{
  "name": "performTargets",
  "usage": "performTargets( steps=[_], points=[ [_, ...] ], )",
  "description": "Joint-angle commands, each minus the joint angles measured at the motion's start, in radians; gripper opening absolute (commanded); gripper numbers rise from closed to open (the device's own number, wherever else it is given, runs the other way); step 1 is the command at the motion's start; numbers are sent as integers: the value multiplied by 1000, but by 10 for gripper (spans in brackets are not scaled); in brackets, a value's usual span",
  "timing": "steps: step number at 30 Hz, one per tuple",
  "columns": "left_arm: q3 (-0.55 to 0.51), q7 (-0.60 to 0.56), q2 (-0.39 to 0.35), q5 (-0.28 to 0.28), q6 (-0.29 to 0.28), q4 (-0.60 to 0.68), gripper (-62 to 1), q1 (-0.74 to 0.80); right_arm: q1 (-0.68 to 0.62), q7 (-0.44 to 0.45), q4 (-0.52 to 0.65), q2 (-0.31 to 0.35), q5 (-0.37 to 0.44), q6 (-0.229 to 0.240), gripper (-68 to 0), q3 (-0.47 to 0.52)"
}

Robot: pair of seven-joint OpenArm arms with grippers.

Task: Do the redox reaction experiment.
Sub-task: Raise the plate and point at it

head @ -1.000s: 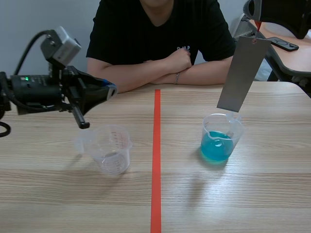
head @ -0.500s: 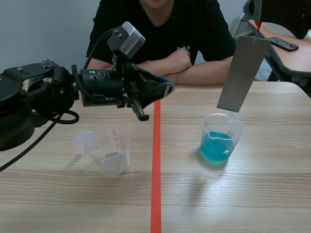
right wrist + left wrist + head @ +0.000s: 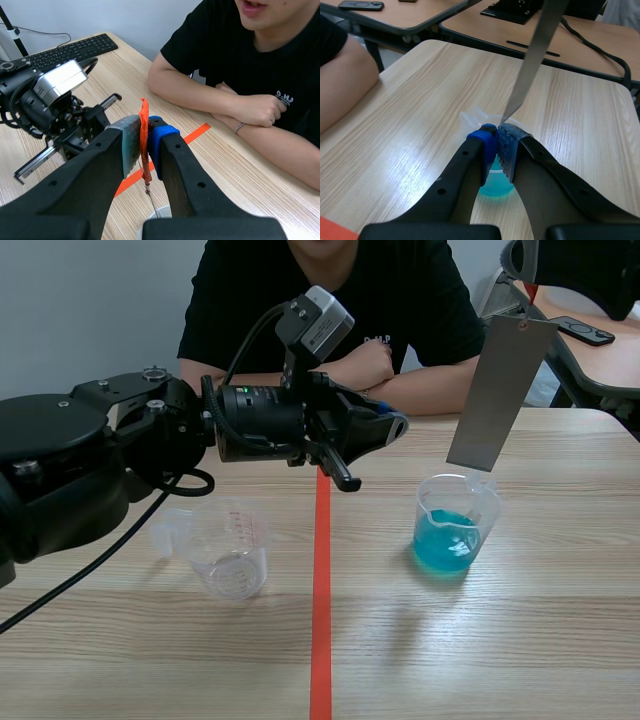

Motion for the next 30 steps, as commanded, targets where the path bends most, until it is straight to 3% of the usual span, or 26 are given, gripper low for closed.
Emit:
performTargets(
  steps=[1, 11, 14, 30],
  points=[
    [-8, -12, 15, -14, 1, -8, -569, -39, 17, 18, 10, 13, 18, 8, -660, 7],
    [-8, -10, 77, -23, -6, -100, -569, -80, 17, 18, 10, 13, 18, 8, -660, 7],
    [-8, -10, 91, -25, -37, -107, -569, -89, 17, 18, 10, 13, 18, 8, -660, 7],
    [32, -6, 109, -25, -55, -108, -569, -110, 17, 18, 10, 13, 18, 8, -660, 7]
  ],
)
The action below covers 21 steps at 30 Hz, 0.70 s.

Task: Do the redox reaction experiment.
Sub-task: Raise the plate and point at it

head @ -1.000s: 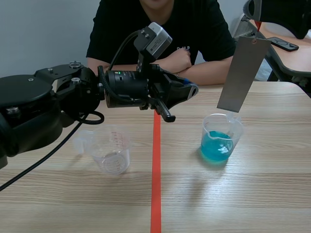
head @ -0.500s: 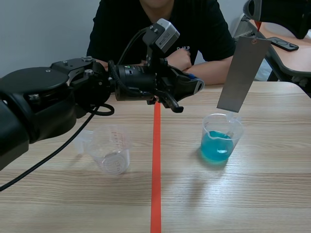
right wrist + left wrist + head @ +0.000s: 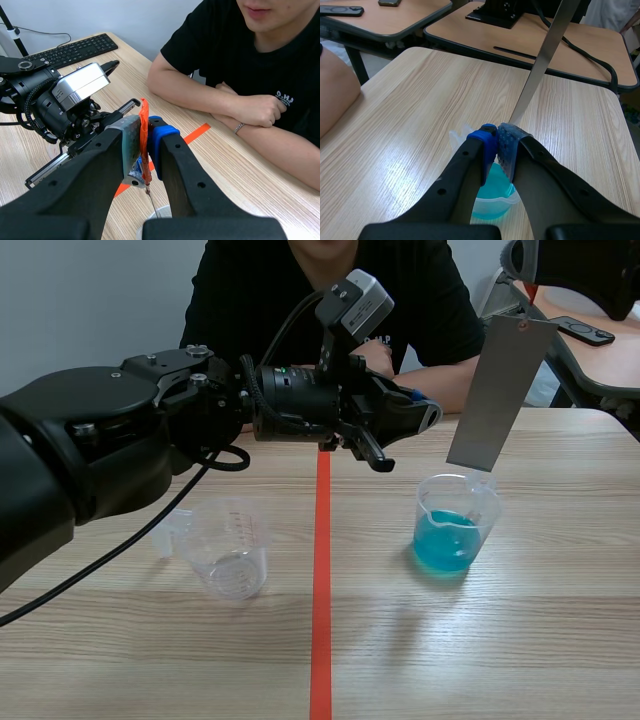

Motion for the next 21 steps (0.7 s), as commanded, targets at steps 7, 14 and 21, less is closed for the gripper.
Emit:
performTargets(
  steps=[7, 14, 21],
  points=[
    [-5, -13, 7, -17, -2, 15, -569, -18, 17, 18, 10, 13, 18, 8, -660, 7],
    [-5, -13, 2, -17, -2, 15, -569, -18, 17, 19, 10, 13, 18, 8, -660, 7],
    [-5, -13, -9, -17, -2, 15, -569, -17, 18, 23, 10, 13, 18, 8, -660, 7]
  ],
)
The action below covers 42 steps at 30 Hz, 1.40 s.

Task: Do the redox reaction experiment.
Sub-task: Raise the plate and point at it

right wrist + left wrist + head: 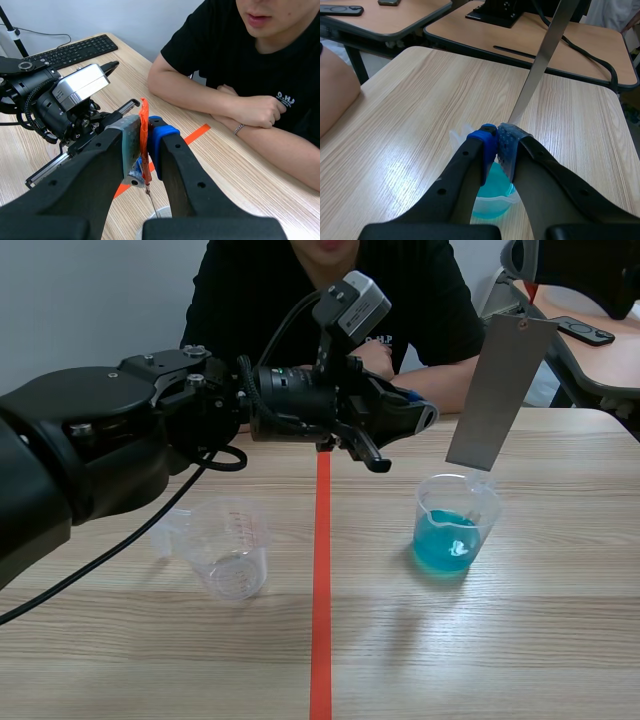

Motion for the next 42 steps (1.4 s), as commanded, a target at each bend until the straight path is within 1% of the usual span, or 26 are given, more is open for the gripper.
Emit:
performTargets(
  steps=[1, 15, 17, 20, 22, 25, 28, 33, 38, 42],
  points=[
    [-5, -14, -1, -18, -2, 15, -569, -17, 18, 19, 10, 13, 18, 8, -660, 7],
    [-5, -15, 0, -18, -2, 15, -569, -18, 18, 19, 10, 13, 18, 8, -660, 7],
    [-5, -15, -2, -17, 9, 15, -569, -18, 18, 18, 10, 13, 18, 8, -660, 7],
    [-5, -23, -23, -17, 31, 15, -569, -23, 18, 18, 10, 13, 18, 8, -660, 7],
    [-7, -26, -54, -17, 43, 15, -569, -26, 18, 18, 10, 13, 18, 8, -660, 7],
    [-14, -26, -126, -17, 58, 16, -569, -25, 18, 18, 10, 13, 18, 8, -660, 7],
    [-32, -25, -224, -22, 58, 17, -569, -19, 18, 18, 10, 13, 18, 8, -660, 7],
    [-93, -44, -426, -103, 58, 18, -569, 26, 18, 18, 10, 13, 18, 8, -660, 7],
    [-202, -105, -618, -175, 58, 18, -569, 148, 18, 19, 10, 13, 18, 8, -660, 7],
    [-314, -146, -723, -179, 57, 18, -569, 304, 18, 19, 10, 13, 18, 8, -660, 7]
  ],
)
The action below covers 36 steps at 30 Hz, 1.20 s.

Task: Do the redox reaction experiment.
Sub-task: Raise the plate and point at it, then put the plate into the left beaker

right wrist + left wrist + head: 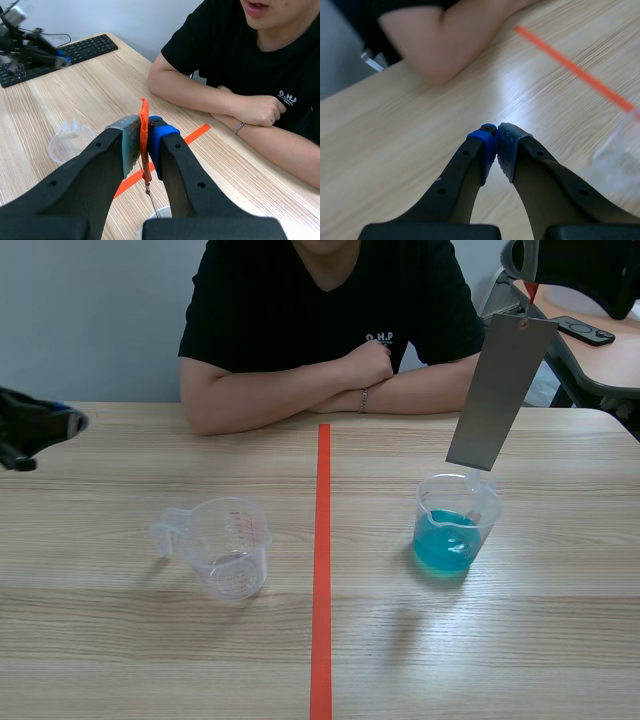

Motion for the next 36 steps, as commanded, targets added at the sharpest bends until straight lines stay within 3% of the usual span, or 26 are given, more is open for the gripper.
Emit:
performTargets(
  steps=[1, 7, 13, 16, 23, 31, 36],
  points=[
    [-44, -25, -13, -13, -6, 17, -569, 68, 18, 19, 10, 13, 18, 8, -660, 7],
    [-246, -111, -38, 18, -6, 17, -569, 397, 18, 19, 10, 13, 18, 8, -660, 7],
    [-495, -315, 25, 156, -4, 19, -569, 756, 17, 19, 10, 13, 18, 8, -660, 7],
    [-624, -432, 101, 269, 26, 38, -569, 927, 17, 19, 10, 13, 18, 8, -660, 7],
    [-831, -686, 316, 612, 185, 156, -569, 1237, 17, 19, 10, 13, 18, 8, -660, 7],
    [-875, -812, 518, 934, 378, 297, -569, 1427, 17, 19, 10, 13, 18, 8, -660, 7],
    [-875, -867, 595, 1059, 472, 362, -569, 1504, 18, 19, 10, 13, 18, 8, -660, 7]
  ],
)
